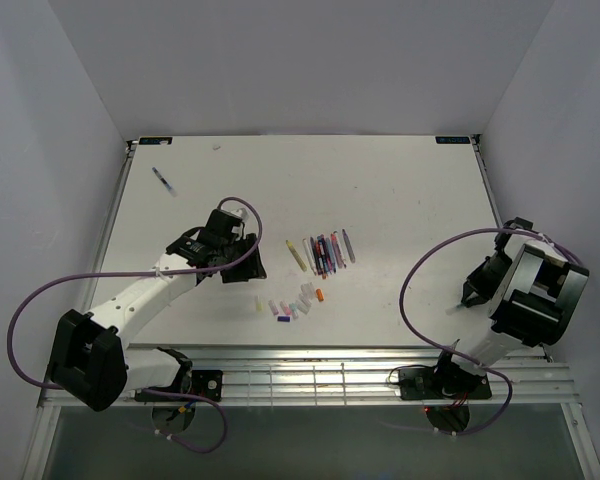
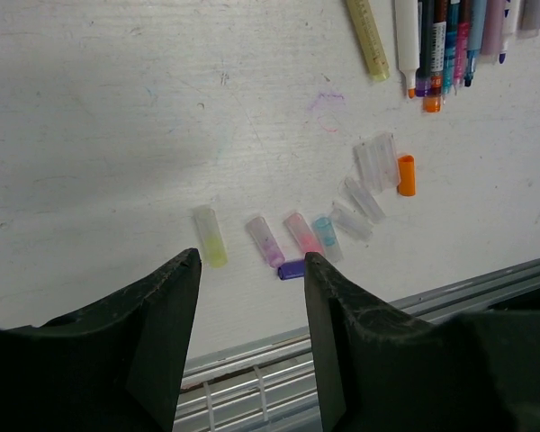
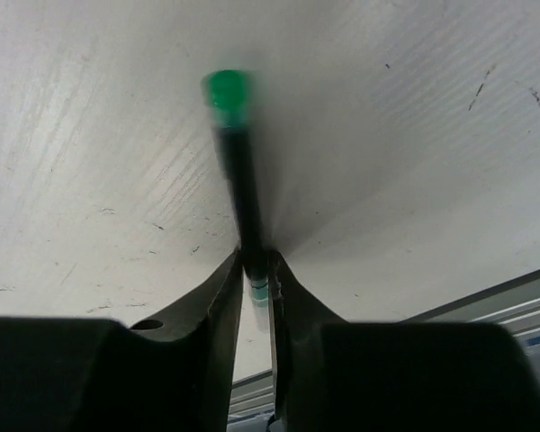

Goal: Open the pen caps

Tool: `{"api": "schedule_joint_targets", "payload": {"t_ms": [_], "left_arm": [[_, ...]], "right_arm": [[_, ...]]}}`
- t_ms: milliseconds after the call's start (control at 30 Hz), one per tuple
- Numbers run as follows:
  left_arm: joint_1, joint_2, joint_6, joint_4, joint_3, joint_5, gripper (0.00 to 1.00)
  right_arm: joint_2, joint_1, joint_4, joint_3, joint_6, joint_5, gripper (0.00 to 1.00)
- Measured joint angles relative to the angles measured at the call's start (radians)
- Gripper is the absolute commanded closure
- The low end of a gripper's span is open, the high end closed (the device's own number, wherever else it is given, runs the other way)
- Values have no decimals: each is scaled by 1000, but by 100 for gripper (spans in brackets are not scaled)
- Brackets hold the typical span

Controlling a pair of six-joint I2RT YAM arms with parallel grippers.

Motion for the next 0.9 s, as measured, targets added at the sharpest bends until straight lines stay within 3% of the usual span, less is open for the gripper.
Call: {"api": "schedule_joint_targets", "payload": {"t_ms": [100, 300, 467, 633, 900], "left_arm": [[0, 0, 1, -17, 0, -16, 40], [0, 8, 4, -64, 22, -9, 43], [0, 9, 5, -47, 82, 87, 43], [0, 11, -19, 100, 109, 274, 41], [-13, 90, -74, 306, 151, 455, 39]], "right_arm": [[11, 19, -7, 11, -26, 4, 92], [8, 97, 8, 31, -62, -66, 92], [-57, 320, 48, 142, -47, -215, 92], [-130, 581, 201, 224, 34, -409, 92], [-65, 873, 398, 287, 214, -624, 92]]}}
